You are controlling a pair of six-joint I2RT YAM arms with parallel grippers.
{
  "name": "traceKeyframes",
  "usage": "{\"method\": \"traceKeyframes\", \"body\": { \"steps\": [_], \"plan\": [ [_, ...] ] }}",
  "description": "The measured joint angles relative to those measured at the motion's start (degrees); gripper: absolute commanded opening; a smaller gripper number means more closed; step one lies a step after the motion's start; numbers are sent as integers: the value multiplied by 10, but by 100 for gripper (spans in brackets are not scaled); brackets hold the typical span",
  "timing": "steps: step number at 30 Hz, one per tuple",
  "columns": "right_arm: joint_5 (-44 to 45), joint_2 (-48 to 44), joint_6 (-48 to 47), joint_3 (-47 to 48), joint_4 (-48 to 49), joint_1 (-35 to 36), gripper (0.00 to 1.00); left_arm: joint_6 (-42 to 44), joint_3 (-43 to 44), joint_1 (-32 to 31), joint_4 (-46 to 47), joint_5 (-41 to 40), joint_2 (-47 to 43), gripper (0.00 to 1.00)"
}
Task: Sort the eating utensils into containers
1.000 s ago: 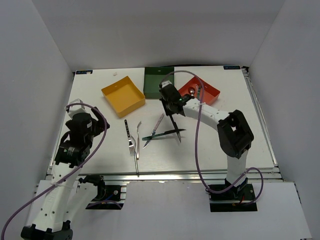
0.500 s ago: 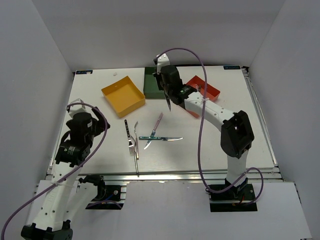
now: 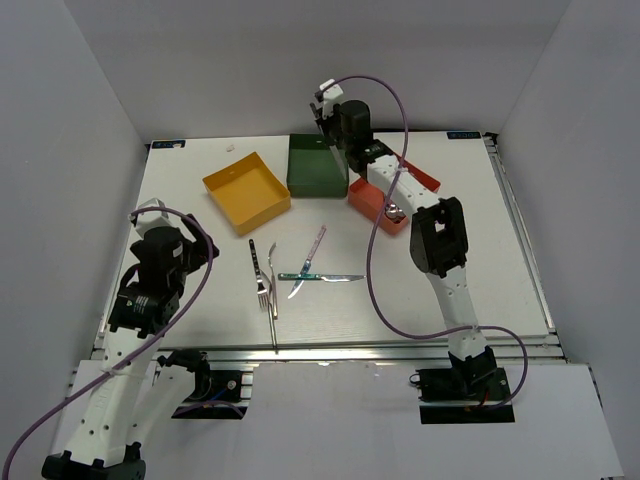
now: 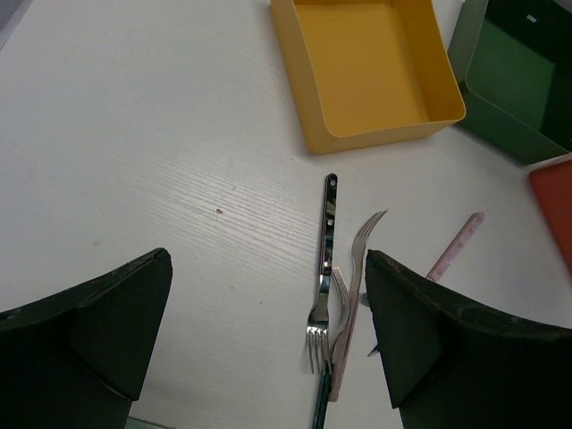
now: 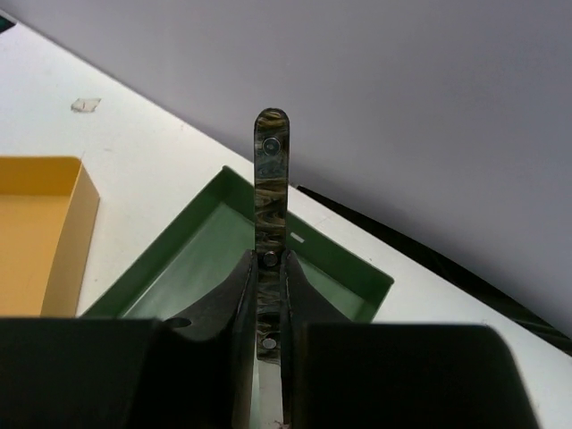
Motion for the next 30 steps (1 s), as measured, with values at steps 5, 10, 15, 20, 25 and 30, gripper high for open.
{"method": "traceKeyframes", "body": {
  "steps": [5,10,15,20,25,30],
  "plan": [
    [-39,17,-21,9,-4,-1,0,-1,0,0,0,-2,-1,98],
    [-54,27,-26,12,-3,2,44,-1,0,0,0,-4,-1,98],
    [-44,33,-31,13,-3,2,71,-3,0,0,0,-6,-3,98],
    [-37,21,-32,17,-18,5,74,-3,0,0,0,-6,-4,98],
    [-84,-73,-28,-64,-98,17,89,-3,0,0,0,-6,-19,98],
    [-125,-218,-37,-240,-170,72,89,-3,0,0,0,-7,-48,98]
  ]
}}
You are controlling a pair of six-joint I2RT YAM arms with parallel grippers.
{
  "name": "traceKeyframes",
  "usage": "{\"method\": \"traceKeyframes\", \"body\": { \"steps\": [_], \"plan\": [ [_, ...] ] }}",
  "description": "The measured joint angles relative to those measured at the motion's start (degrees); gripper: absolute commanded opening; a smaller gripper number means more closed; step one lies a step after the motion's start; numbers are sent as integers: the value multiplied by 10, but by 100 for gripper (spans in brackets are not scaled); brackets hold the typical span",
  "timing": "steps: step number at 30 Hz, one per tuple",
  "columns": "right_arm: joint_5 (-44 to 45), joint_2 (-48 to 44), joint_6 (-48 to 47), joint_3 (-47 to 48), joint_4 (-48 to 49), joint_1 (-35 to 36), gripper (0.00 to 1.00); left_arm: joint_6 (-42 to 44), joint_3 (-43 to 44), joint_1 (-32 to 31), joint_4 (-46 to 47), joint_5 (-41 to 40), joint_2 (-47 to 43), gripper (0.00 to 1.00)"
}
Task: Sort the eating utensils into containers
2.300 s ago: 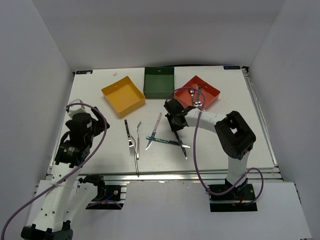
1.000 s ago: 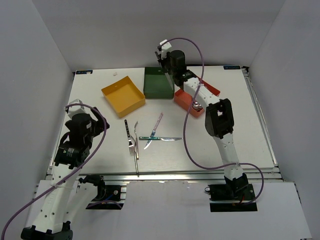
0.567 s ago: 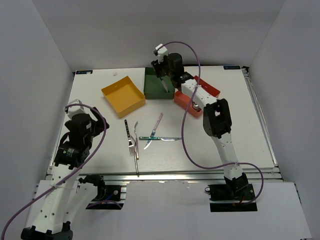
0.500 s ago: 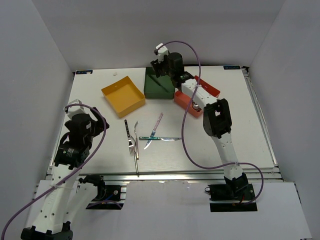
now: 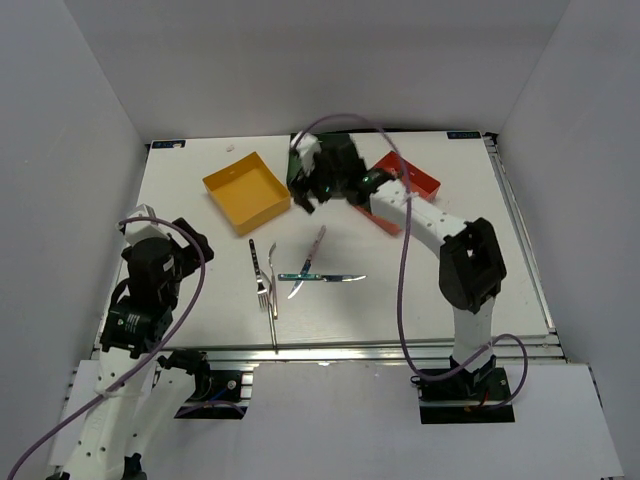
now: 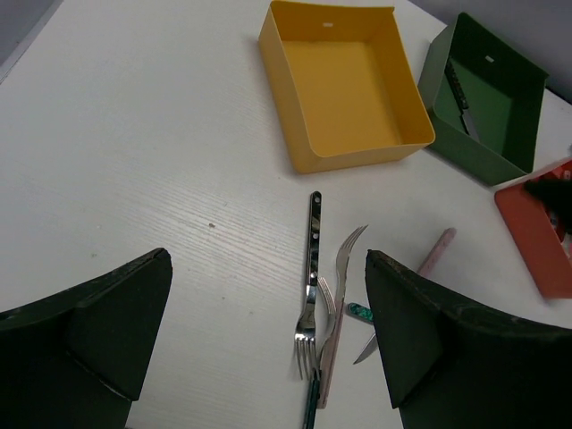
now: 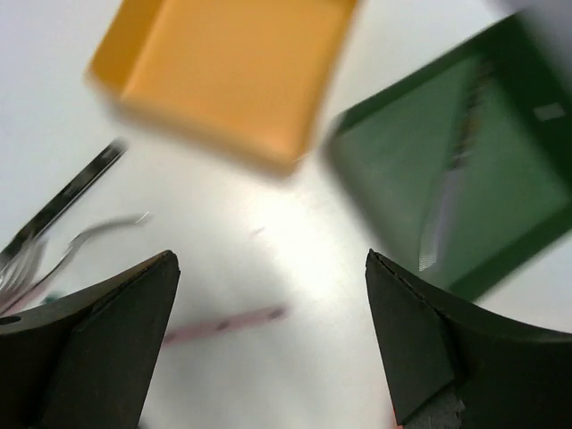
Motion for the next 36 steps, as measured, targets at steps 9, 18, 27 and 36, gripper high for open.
{"method": "traceKeyframes", "body": {
  "steps": [9,18,27,36],
  "plan": [
    [45,-10,-27,-182,-81,152,66,-3,0,0,0,-14,-21,98],
    [88,-20,-38,-257,-84,154,56,-9,0,-8,0,-20,-17,98],
    [108,-34,-43,-293,-45,163,5,-12,0,-9,-4,-26,-17,98],
    [84,-142,-49,-315,-50,172,0,-13,0,-12,-4,-30,-36,98]
  ]
}}
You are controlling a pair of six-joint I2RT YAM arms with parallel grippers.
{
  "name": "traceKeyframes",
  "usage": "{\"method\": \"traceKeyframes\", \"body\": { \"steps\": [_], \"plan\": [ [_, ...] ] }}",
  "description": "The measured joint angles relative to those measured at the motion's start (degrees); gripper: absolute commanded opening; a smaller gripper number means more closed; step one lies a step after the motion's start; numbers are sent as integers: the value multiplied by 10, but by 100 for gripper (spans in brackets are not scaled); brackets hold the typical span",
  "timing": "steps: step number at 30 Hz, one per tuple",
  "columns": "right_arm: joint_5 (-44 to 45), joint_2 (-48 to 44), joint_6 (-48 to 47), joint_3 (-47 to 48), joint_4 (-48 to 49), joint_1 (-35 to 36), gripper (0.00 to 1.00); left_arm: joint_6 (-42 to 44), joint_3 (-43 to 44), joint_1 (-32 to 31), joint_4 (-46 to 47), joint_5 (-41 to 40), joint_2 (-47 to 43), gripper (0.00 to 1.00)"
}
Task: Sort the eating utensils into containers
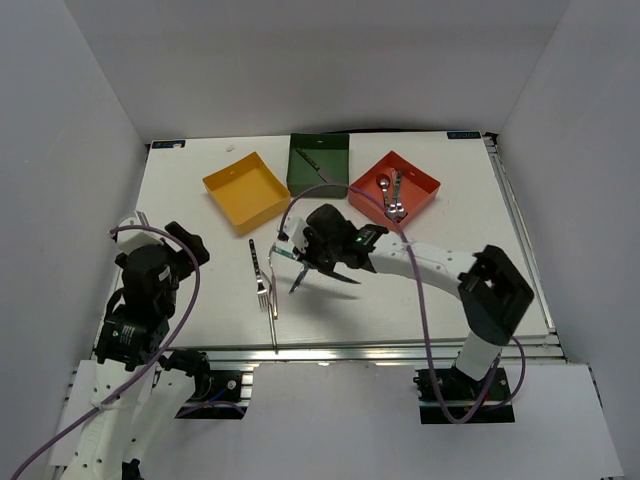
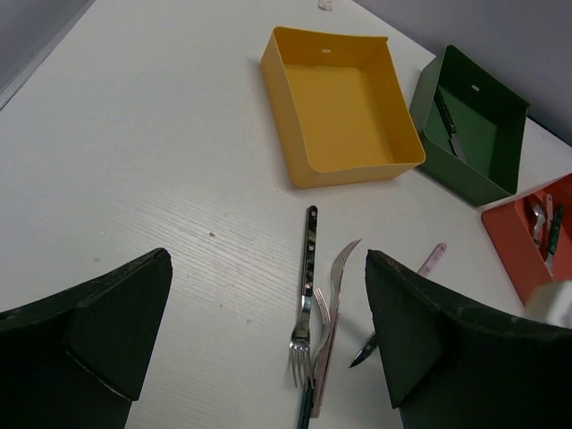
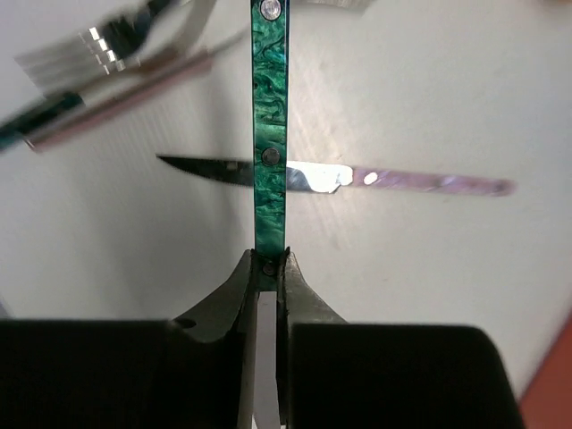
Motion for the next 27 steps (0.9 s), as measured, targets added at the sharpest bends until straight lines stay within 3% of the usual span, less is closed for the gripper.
{"method": "traceKeyframes", "body": {
  "steps": [4,7,12,18,27],
  "plan": [
    [-33,-56,13,17,45,-35,0,0,0,0,0,0,-13,98],
    [-32,-33,39,79,91,-83,0,0,0,0,0,0,-11,98],
    [-9,112,53,280,155,-147,0,0,0,0,0,-3,3,98],
    [-6,322,34,582,141,-192,0,0,-1,0,0,-5,15,98],
    [-15,392,18,606,191,-234,0,0,-6,0,1,-6,15,98]
  ]
}}
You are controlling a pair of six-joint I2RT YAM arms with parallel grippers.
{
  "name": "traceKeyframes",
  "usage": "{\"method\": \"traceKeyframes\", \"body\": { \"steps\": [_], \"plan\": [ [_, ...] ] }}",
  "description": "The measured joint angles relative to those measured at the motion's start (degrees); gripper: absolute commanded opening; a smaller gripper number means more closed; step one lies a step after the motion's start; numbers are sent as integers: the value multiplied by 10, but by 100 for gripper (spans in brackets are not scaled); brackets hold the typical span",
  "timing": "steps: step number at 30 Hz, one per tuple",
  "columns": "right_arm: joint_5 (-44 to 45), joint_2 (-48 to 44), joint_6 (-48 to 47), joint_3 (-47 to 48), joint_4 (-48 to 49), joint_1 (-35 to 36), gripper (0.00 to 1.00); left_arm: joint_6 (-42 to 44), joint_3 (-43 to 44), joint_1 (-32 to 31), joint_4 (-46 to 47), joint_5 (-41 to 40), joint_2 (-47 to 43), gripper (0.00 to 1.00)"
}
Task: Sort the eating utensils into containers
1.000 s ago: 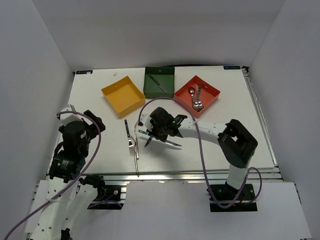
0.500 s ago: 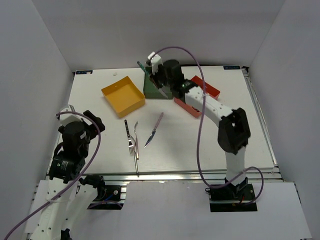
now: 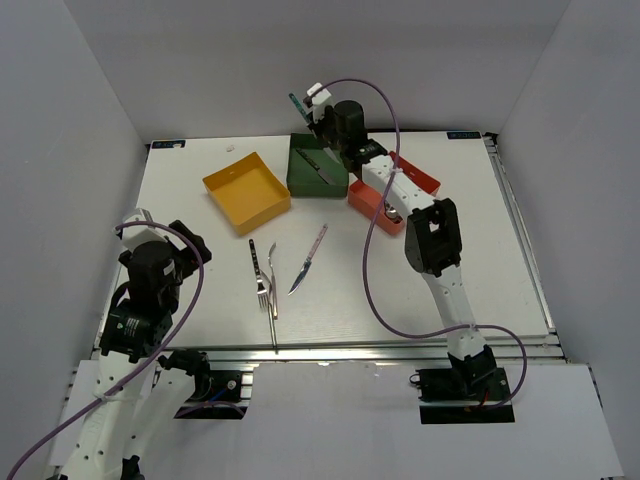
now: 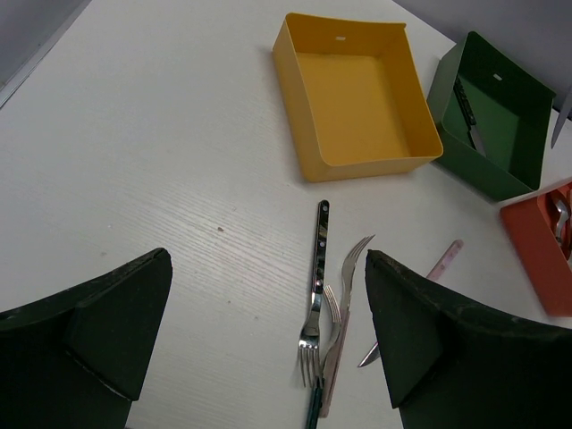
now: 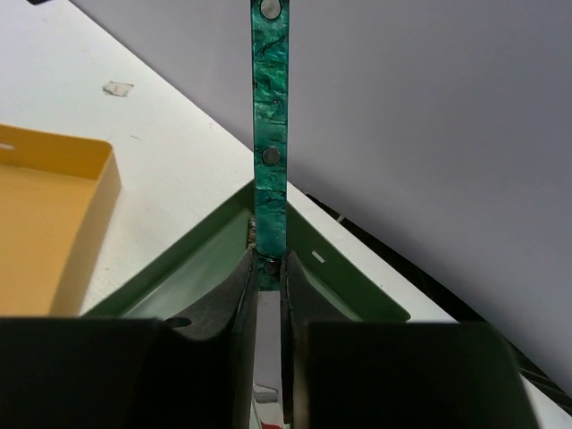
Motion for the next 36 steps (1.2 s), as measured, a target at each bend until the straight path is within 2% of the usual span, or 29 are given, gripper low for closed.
{"method": "traceKeyframes", "body": {
  "steps": [4,6,7,9,14,17,18,19,23,26,29,32,34,36],
  "plan": [
    [-7,24,0,2,12,-11,0,0,0,0,0,0,0,98],
    [-10,29,0,0,12,-15,7,0,0,0,1,0,-1,98],
    [-11,30,0,0,12,-17,12,0,0,0,2,0,-1,98],
    [-10,31,-1,-2,13,-19,45,0,0,0,2,1,-3,98],
    [-13,23,10,-37,31,-20,70,0,0,0,4,1,-7,98],
    [-16,1,19,-71,26,-17,72,0,0,0,4,1,-8,98],
    [-16,-15,21,-91,20,-15,76,0,0,0,3,1,-8,98],
    [-7,-32,25,-107,16,-11,89,0,0,0,4,1,-8,98],
    [89,-132,62,-180,2,28,89,0,0,0,3,0,-11,98],
    [173,-211,128,-226,-6,76,89,0,0,0,3,0,-17,98],
    [197,-249,172,-249,-9,108,89,0,0,0,3,-1,-24,98],
    [188,-215,177,-205,-39,96,89,-2,0,0,3,-1,-31,98],
    [191,-145,179,-102,-101,75,89,-3,0,0,3,-2,-36,98],
    [204,-90,179,-42,-132,56,89,-5,0,0,3,-5,-43,98]
  ]
}}
